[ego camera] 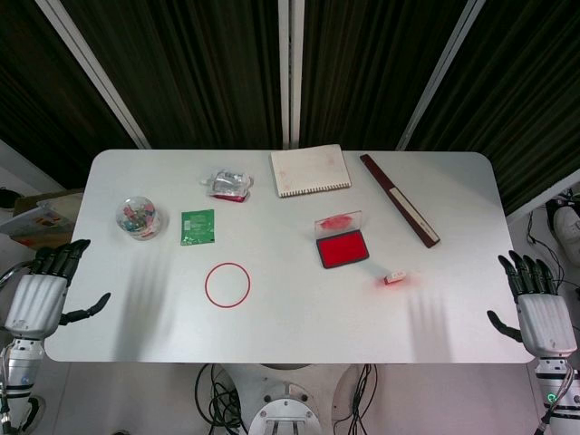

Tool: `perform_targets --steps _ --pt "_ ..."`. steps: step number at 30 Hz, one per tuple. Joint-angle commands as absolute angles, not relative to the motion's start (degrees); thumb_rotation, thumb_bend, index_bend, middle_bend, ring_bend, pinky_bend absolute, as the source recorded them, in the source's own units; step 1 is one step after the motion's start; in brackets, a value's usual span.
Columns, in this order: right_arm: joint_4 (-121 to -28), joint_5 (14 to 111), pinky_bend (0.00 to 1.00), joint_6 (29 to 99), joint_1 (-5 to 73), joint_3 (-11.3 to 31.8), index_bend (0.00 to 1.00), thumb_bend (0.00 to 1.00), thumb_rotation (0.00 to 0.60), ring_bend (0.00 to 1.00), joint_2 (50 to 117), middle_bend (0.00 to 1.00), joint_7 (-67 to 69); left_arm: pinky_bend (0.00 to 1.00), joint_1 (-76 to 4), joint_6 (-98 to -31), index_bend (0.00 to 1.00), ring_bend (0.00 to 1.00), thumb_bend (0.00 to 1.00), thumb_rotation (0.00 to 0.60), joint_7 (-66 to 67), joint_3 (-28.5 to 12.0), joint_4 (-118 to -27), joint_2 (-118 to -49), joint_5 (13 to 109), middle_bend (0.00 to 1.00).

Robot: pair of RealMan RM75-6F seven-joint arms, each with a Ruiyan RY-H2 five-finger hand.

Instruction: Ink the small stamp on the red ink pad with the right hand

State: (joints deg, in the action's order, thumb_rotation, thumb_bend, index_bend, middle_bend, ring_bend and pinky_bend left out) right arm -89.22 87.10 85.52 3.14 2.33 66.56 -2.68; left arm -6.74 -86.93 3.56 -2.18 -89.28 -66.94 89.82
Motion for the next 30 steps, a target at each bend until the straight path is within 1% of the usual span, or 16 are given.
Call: perform_targets --steps 1,13,14,15,16,17,18,19,20,22,23,26,30 --pt "-89.0 87.04 0.0 85.47 3.16 2.4 0.0 0.13 0.6 0.0 66.54 0.0 -2.41 0.2 -6.76 -87.03 0.06 0.13 0.2 0.241 3.69 -2.17 -89.36 -67.03 89.95 0.12" --pt "-88.28 87.49 0.0 85.92 3.11 2.51 0.0 0.13 0.6 0.0 66.6 0.0 -1.8 0.2 -6.99 -86.95 0.06 0.13 0.2 0.241 3.98 -2.27 -89.85 -66.57 89.99 0.12" --pt "-88.19 87.49 0.05 85.96 3.2 2.65 0.0 0.13 0.6 0.04 66.65 0.0 -1.92 0.2 -7.0 -86.94 0.06 0.13 0.2 0.242 3.98 -2.27 -89.83 -66.58 89.96 0.12" --pt "-88.09 87.55 0.15 86.12 3.32 2.86 0.0 0.13 0.6 0.11 66.77 0.0 -1.88 0.2 -6.98 -86.87 0.06 0.13 0.2 0.241 3.91 -2.27 -89.78 -66.61 89.83 0.12" --pt "-88.06 87.55 0.31 86.21 3.39 3.01 0.0 0.13 0.6 0.23 66.83 0.0 -1.8 0.2 -6.98 -86.78 0.06 0.13 0.2 0.242 3.85 -2.26 -89.76 -66.63 89.7 0.12" --pt "-88.19 87.51 0.55 86.09 3.45 3.04 0.0 0.13 0.6 0.42 66.81 0.03 -1.6 0.2 -6.98 -86.66 0.06 0.13 0.2 0.243 3.8 -2.25 -89.7 -66.65 89.56 0.12" --pt "-88.35 87.45 0.69 85.9 3.53 3.05 0.0 0.13 0.6 0.54 66.74 0.06 -1.44 0.2 -7.0 -86.5 0.06 0.13 0.2 0.243 3.77 -2.24 -89.64 -66.66 89.42 0.12" --pt "-88.5 87.26 0.86 85.35 3.69 2.97 0.0 0.13 0.6 0.71 66.56 0.12 -1.8 0.2 -7.04 -86.3 0.06 0.13 0.2 0.241 3.74 -2.24 -89.5 -66.7 89.25 0.12" --pt "-88.66 87.12 0.96 84.66 3.9 2.81 0.0 0.13 0.6 0.83 66.32 0.18 -2.36 0.2 -7.08 -86.22 0.06 0.13 0.2 0.243 3.71 -2.25 -89.37 -66.77 89.19 0.12" --pt "-88.51 87.21 1.0 83.91 4.55 2.96 0.0 0.13 0.6 0.89 66.36 0.21 -3.88 0.2 -7.14 -86.18 0.06 0.13 0.2 0.242 3.5 -2.28 -89.01 -67.08 89.15 0.12" --pt "-88.21 87.27 1.0 83.8 4.78 3.07 0.0 0.13 0.6 0.9 66.62 0.21 -4.7 0.2 -7.15 -86.14 0.06 0.13 0.2 0.244 3.37 -2.24 -88.89 -67.23 89.17 0.12" --pt "-88.19 87.64 1.0 82.42 6.01 3.21 0.0 0.13 0.6 0.9 67.23 0.21 -6.84 0.2 -7.34 -85.65 0.06 0.13 0.2 0.243 3.47 -1.99 -88.68 -67.31 89.31 0.12" --pt "-88.37 88.69 1.0 78.91 9.11 3.56 0.0 0.13 0.6 0.9 68.35 0.2 -10.79 0.2 -7.39 -85.85 0.06 0.13 0.2 0.241 3.35 -2.16 -88.63 -67.22 89.3 0.12"
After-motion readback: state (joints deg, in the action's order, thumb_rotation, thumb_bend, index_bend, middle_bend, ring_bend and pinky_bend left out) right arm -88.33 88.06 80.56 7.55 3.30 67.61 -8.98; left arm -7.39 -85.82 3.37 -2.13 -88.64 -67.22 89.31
